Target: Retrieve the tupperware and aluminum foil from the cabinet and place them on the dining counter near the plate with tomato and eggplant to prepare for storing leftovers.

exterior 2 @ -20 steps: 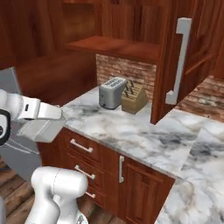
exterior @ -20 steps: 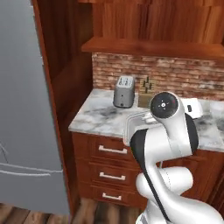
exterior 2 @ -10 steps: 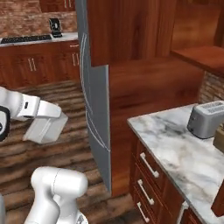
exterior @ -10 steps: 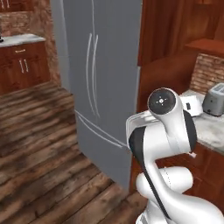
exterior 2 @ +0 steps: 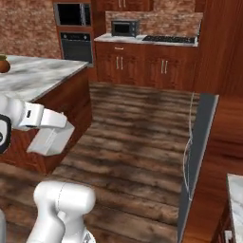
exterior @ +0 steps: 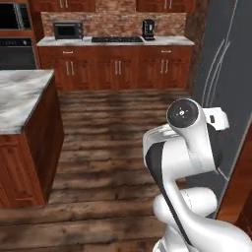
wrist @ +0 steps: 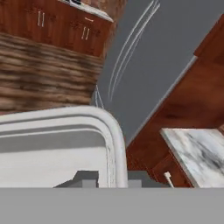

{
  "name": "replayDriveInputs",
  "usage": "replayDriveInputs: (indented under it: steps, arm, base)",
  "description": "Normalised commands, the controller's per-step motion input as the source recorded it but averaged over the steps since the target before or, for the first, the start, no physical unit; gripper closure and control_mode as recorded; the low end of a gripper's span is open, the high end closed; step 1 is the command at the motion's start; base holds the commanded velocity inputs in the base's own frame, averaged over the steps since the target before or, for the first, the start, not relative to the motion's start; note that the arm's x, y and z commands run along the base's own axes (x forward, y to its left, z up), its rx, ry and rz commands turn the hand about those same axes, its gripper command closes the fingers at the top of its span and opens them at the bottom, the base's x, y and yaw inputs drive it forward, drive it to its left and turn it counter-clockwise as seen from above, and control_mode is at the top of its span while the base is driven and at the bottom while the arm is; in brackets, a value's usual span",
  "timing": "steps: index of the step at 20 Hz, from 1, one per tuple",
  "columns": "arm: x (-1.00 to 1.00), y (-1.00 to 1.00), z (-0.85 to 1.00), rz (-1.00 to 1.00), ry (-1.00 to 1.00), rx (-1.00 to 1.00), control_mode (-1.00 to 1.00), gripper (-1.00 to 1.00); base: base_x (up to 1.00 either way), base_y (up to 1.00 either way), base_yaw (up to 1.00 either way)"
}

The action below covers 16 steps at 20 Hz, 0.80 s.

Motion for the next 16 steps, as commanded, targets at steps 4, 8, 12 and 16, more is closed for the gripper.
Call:
replayDriveInputs:
  steps: [4, 8, 12, 16]
  arm:
    - [0.0, 0.0, 0.0, 0.0, 0.0, 0.0, 1.0, 1.0]
    - [0.0, 0.0, 0.0, 0.0, 0.0, 0.0, 1.0, 1.0]
    - [0.0, 0.0, 0.0, 0.0, 0.0, 0.0, 1.0, 1.0]
    - [0.0, 0.0, 0.0, 0.0, 0.0, 0.0, 1.0, 1.0]
  base:
    - [0.0, 0.0, 1.0]
    - [0.03, -0.01, 1.0]
    - [0.24, 0.0, 0.95]
    - [0.37, 0.0, 0.9]
